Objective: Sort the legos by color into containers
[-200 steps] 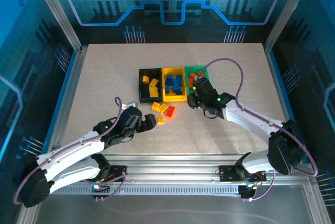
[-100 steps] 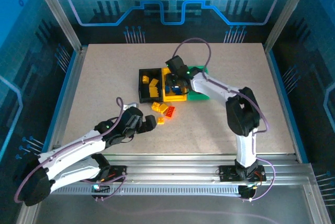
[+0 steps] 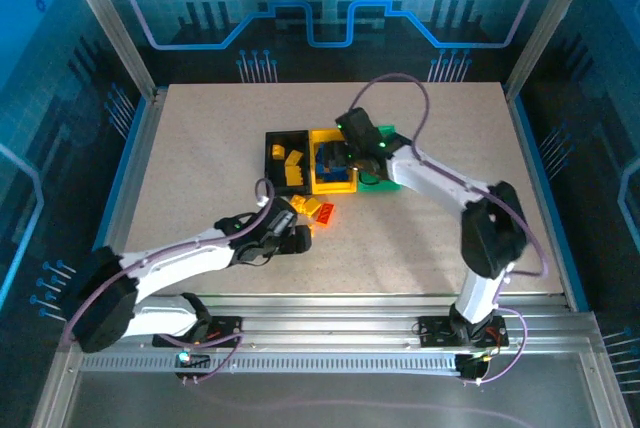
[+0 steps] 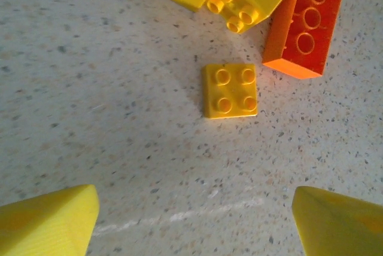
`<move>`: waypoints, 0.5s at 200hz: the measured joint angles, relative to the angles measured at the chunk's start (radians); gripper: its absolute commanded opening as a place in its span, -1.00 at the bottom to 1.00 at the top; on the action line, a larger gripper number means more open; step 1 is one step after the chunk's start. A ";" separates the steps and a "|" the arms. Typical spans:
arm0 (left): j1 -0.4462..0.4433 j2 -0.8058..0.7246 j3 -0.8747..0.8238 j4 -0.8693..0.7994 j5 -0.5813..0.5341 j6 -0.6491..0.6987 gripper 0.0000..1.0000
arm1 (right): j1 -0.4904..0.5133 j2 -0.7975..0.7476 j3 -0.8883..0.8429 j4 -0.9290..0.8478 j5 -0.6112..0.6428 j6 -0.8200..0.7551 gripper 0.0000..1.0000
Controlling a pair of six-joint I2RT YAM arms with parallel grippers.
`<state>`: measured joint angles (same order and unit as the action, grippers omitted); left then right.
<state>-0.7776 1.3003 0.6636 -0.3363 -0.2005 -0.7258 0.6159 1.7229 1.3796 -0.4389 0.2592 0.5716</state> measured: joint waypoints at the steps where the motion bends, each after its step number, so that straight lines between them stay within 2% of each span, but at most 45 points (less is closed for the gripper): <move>1: -0.001 0.005 0.002 0.002 0.000 0.000 0.62 | 0.000 -0.013 -0.011 0.003 0.001 0.001 0.54; 29: -0.033 0.169 0.097 0.020 -0.012 0.027 0.51 | 0.001 -0.179 -0.185 0.049 -0.003 0.023 0.55; 56: -0.039 0.274 0.165 0.021 -0.052 0.042 0.38 | 0.001 -0.270 -0.315 0.059 -0.002 0.039 0.55; 100: -0.039 0.385 0.217 0.004 -0.132 0.054 0.22 | 0.001 -0.370 -0.402 0.058 0.002 0.042 0.55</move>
<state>-0.8165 1.6848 0.8803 -0.3325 -0.3325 -0.6716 0.6167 1.3529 0.9779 -0.3805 0.2611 0.6136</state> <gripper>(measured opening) 0.630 0.772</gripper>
